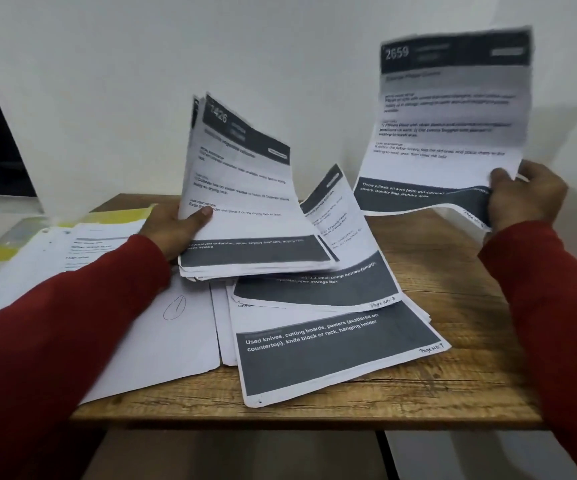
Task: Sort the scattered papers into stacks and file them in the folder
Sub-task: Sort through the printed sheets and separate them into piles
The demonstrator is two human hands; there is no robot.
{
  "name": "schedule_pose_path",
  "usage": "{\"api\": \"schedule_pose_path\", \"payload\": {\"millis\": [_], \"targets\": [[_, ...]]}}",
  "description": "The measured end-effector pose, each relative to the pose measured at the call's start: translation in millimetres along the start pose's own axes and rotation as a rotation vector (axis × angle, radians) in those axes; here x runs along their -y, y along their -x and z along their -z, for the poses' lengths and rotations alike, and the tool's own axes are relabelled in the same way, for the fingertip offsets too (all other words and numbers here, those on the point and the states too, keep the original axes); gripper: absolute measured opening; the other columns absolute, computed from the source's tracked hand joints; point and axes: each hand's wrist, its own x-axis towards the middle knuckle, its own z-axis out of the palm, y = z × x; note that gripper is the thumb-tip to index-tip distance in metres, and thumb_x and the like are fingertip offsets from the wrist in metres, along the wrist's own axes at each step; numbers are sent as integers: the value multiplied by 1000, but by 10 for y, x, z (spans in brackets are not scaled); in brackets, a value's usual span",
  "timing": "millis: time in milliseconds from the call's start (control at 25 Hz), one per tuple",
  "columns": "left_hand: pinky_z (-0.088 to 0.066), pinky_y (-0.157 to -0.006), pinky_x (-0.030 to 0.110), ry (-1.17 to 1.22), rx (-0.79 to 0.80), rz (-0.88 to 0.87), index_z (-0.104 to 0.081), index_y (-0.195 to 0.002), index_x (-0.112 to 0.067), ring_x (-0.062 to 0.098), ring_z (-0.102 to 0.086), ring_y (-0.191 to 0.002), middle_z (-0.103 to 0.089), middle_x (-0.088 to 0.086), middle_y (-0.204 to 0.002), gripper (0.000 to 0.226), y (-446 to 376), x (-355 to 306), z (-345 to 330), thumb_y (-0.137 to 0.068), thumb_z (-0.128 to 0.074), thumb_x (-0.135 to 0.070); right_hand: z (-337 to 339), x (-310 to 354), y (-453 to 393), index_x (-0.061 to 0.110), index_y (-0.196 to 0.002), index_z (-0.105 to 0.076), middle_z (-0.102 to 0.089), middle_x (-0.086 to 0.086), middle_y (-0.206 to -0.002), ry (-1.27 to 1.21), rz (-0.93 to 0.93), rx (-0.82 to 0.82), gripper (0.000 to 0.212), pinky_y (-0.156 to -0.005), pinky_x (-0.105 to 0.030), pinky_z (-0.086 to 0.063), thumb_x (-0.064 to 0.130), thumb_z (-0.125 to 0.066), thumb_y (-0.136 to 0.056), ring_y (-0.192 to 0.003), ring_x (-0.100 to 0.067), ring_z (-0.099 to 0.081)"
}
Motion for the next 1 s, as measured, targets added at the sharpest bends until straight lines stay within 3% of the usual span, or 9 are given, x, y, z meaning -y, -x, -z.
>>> {"api": "schedule_pose_path", "payload": {"millis": [160, 360, 480, 560, 720, 800, 840, 920, 1000], "targets": [[-51, -99, 53, 52, -59, -19, -69, -113, -12, 33, -68, -104, -72, 13, -112, 47, -70, -3, 135, -80, -75, -44, 16, -48, -96, 9, -102, -74, -72, 1, -92, -152, -34, -70, 30, -74, -22, -55, 17, -60, -75, -72, -3, -62], [-52, -98, 51, -146, 27, 15, -68, -110, -11, 33, -68, -102, -72, 14, -110, 22, -38, 54, 43, -92, -69, -25, 61, -105, -189, 21, -88, -71, -69, 7, -82, -191, -49, -79, 19, -83, -40, -60, 21, -62, -70, -76, -9, -65], [-52, -96, 49, -161, -59, -5, -67, -112, -10, 32, -68, -100, -70, 15, -110, 23, -76, 14, 87, -94, -66, -26, -60, -98, 6, 16, -98, -69, -70, 2, -88, -75, -187, 201, 19, -93, -42, -56, 11, -71, -80, -94, -23, -69], [-53, -96, 49, -141, -246, -36, -67, -116, -8, 32, -67, -101, -70, 16, -110, 32, -128, -55, 216, -93, -67, -30, -170, -115, 179, 6, -103, -72, -73, -12, -97, -6, -213, 414, 20, -93, -45, -56, 4, -72, -83, -96, -32, -70], [-55, -94, 49, 58, -522, -96, -68, -111, -13, 30, -69, -100, -70, 7, -105, 39, -196, -116, 458, -82, -66, -40, -311, -178, 439, 7, -112, -72, -75, -8, -94, 119, -181, 657, 28, -89, -34, -57, -3, -68, -85, -74, -17, -70], [-55, -95, 47, 157, -530, -113, -67, -106, -20, 26, -69, -99, -71, 2, -103, 31, -200, -130, 432, -81, -67, -39, -327, -187, 512, 16, -111, -73, -75, 5, -86, 136, -157, 804, 35, -78, -18, -57, -6, -65, -85, -66, -4, -69], [-56, -95, 45, 212, -513, -132, -66, -104, -21, 22, -70, -98, -71, -1, -102, 25, -183, -154, 390, -84, -68, -35, -333, -207, 530, 18, -108, -74, -76, 5, -91, 156, -145, 884, 35, -81, -18, -56, -5, -66, -84, -74, -4, -71], [-57, -91, 38, 287, -444, -144, -66, -109, -20, 15, -70, -94, -71, -6, -102, 18, -131, -208, 272, -92, -68, -25, -362, -304, 523, 18, -105, -77, -76, -1, -104, 252, -112, 975, 26, -94, -32, -54, 7, -71, -82, -95, -15, -72], [-58, -80, 25, 309, -305, -176, -66, -116, -16, 6, -71, -89, -71, -8, -103, 21, -20, -284, 124, -96, -65, -21, -338, -289, 541, 18, -94, -76, -75, -1, -100, 467, 49, 952, 22, -89, -36, -54, 38, -70, -86, -92, -20, -69]]}}
